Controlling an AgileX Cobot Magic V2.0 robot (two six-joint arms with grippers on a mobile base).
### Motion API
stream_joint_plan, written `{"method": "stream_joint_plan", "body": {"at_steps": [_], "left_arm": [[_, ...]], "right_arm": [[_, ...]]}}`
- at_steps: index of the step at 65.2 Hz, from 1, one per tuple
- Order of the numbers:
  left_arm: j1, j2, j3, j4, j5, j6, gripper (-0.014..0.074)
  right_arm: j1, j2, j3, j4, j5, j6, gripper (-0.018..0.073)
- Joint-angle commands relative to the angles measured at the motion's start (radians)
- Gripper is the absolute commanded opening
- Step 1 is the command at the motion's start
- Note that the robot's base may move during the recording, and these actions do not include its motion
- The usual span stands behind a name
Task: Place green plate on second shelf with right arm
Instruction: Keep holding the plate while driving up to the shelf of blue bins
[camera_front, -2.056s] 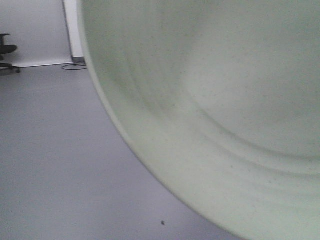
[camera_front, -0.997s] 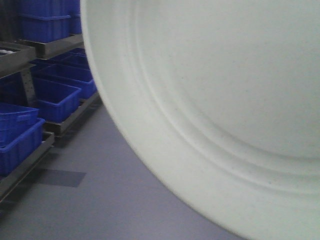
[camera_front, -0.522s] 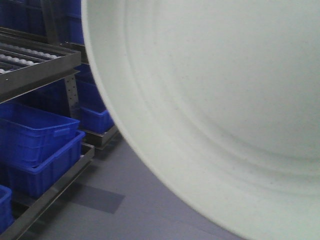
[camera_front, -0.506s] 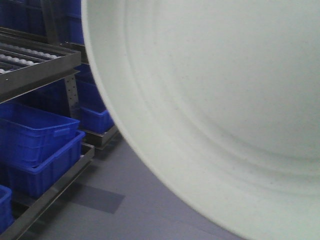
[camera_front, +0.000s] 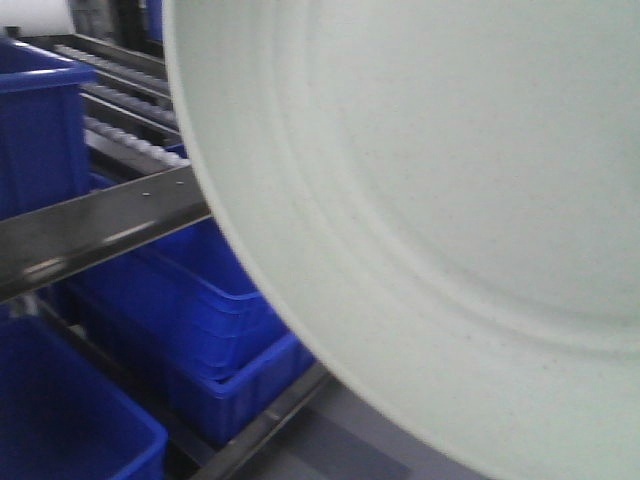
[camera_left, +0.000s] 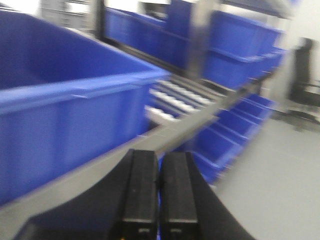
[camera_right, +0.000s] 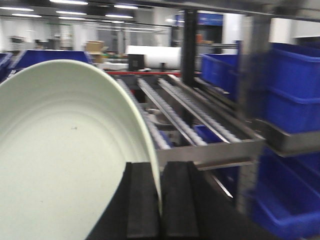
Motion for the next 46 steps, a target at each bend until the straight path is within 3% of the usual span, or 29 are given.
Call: {"method": "stream_joint_plan", "body": {"at_steps": [1, 46], "left_arm": [[-0.003, -0.016, 0.041, -0.008, -0.089, -0.003, 0.0130], [-0.003, -0.016, 0.041, -0.008, -0.089, -0.003, 0.0130]], "right_arm": [[-0.002, 0.009, -0.036, 0.004, -0.075, 0.005, 0.0055], [-0.002, 0.009, -0.036, 0.004, -0.073, 0.005, 0.0055]]}}
